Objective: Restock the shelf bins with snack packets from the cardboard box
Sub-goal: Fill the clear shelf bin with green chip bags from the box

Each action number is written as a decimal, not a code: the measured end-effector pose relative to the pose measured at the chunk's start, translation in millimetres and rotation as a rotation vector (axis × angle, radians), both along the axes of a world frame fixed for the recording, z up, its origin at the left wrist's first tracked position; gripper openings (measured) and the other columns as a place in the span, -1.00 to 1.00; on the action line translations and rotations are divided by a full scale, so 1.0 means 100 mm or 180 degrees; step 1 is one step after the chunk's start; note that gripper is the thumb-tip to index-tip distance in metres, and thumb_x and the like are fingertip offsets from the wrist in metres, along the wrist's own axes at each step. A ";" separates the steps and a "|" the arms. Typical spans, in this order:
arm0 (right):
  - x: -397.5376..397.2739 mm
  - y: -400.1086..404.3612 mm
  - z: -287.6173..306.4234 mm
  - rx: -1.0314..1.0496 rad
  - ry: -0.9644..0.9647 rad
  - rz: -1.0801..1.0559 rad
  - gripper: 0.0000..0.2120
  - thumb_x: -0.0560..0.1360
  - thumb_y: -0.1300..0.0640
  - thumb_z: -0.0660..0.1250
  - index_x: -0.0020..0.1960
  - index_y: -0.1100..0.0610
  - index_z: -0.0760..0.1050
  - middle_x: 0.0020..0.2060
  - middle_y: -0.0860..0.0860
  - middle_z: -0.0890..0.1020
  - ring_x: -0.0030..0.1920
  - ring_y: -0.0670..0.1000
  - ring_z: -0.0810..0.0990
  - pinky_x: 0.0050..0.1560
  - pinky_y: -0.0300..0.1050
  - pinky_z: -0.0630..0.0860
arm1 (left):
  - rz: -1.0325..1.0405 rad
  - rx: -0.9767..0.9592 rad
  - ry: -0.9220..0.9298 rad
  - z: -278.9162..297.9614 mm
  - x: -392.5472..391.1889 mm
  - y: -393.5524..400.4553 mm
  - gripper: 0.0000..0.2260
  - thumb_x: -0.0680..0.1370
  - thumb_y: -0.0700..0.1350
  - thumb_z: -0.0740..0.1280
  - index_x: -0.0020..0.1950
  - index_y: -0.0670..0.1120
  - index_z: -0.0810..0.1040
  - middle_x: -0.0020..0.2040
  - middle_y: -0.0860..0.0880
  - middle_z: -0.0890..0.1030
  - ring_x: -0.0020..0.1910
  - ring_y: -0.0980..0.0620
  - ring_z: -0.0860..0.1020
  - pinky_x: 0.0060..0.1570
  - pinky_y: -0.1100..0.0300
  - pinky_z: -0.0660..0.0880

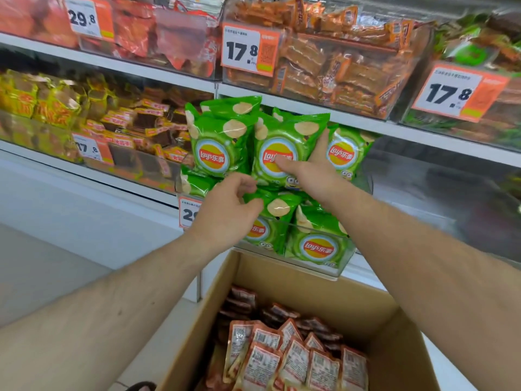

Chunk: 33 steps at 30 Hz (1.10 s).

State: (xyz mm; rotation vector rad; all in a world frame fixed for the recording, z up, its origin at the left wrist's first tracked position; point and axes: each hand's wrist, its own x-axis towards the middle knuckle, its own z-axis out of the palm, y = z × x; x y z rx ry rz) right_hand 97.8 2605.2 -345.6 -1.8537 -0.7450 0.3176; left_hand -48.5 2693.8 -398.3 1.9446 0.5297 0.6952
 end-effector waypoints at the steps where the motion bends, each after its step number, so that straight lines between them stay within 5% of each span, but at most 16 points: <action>1: -0.03 0.01 -0.02 -0.0131 -0.0107 -0.0029 0.14 0.45 -0.19 0.44 0.52 -0.12 -0.49 0.57 -0.01 0.15 0.48 0.08 0.30 0.39 -0.09 0.25 | 0.0000 0.0060 0.0014 0.00 0.01 0.00 -0.75 0.58 -0.16 0.34 0.23 0.01 0.46 0.17 0.11 0.53 0.13 0.18 0.47 0.09 0.26 0.34; 4: -0.09 0.03 -0.10 -0.0797 -0.0305 -0.0118 0.24 0.18 -0.57 0.24 0.38 -0.23 -0.64 0.59 0.05 0.09 0.51 0.15 0.27 0.51 0.20 0.14 | 0.0066 0.0233 0.0037 0.00 0.02 -0.02 -0.70 0.56 -0.18 0.34 0.28 -0.01 0.48 0.20 0.10 0.54 0.10 0.21 0.47 0.09 0.28 0.33; 10: -0.04 -0.01 -0.05 -0.1695 -0.0735 -0.0331 0.10 0.39 -0.53 0.15 0.52 -0.07 -0.50 0.60 0.13 -0.03 0.57 0.24 -0.02 0.52 0.25 -0.09 | 0.0088 0.0360 -0.0006 0.00 0.04 -0.04 -0.65 0.55 -0.21 0.34 0.34 -0.05 0.49 0.28 0.06 0.55 0.26 0.15 0.44 0.20 0.29 0.33; 16: -0.04 -0.10 -0.03 -0.1390 -0.0671 -0.0339 0.31 -0.01 -0.68 0.18 0.53 -0.24 -0.37 0.56 0.08 0.19 0.50 0.22 0.24 0.45 0.25 0.22 | 0.0087 0.0336 -0.0145 -0.01 0.04 -0.03 -0.66 0.55 -0.22 0.34 0.32 -0.05 0.49 0.23 0.07 0.55 0.21 0.15 0.44 0.20 0.27 0.35; 25: -0.10 -0.30 -0.04 -0.0767 -0.0972 -0.0441 0.17 0.21 -0.53 0.34 0.56 -0.23 -0.27 0.54 0.06 0.23 0.50 0.16 0.26 0.45 0.22 0.25 | 0.0075 0.0615 -0.0376 -0.02 0.07 -0.15 -0.70 0.53 -0.18 0.37 0.25 0.01 0.50 0.05 0.11 0.56 -0.01 0.10 0.49 0.02 0.15 0.49; 27: -0.20 -0.51 -0.14 -0.0329 -0.1689 -0.0852 0.00 0.26 -0.41 0.34 0.55 0.01 0.11 0.36 0.10 0.43 0.35 0.13 0.41 0.31 0.17 0.39 | -0.0224 0.0652 -0.0332 -0.08 0.05 -0.30 -0.75 0.53 -0.15 0.37 0.17 0.07 0.49 -0.07 0.14 0.55 -0.13 0.11 0.51 -0.14 0.21 0.48; 29: -0.37 -0.81 -0.39 0.0345 -0.2688 -0.0808 -0.49 0.30 -0.10 0.33 0.13 0.20 0.48 -0.08 0.03 0.53 -0.07 0.03 0.50 -0.04 0.08 0.49 | -0.0797 0.0655 -0.0138 -0.26 0.02 -0.54 -0.78 0.51 -0.18 0.37 0.10 0.06 0.51 -0.12 0.11 0.56 -0.21 0.11 0.51 -0.21 0.22 0.45; 31: -0.53 -1.17 -0.74 0.0461 -0.2888 -0.0417 -0.85 0.26 0.11 0.28 -0.24 0.18 0.46 -0.36 -0.05 0.42 -0.32 -0.06 0.36 -0.29 -0.07 0.38 | -0.1326 0.0723 0.0190 -0.47 -0.02 -0.74 -0.78 0.48 -0.18 0.38 0.10 0.02 0.55 -0.14 0.11 0.58 -0.21 0.13 0.53 -0.17 0.18 0.49; 33: -0.64 -1.49 -1.08 -0.0163 -0.2348 -0.0273 -0.89 0.25 0.12 0.25 -0.37 0.17 0.41 -0.46 -0.04 0.41 -0.40 -0.05 0.35 -0.38 -0.08 0.35 | -0.1770 0.1011 0.0749 -0.68 -0.06 -0.90 -0.81 0.48 -0.14 0.37 0.09 0.03 0.55 -0.15 0.13 0.58 -0.17 0.13 0.54 -0.09 0.13 0.53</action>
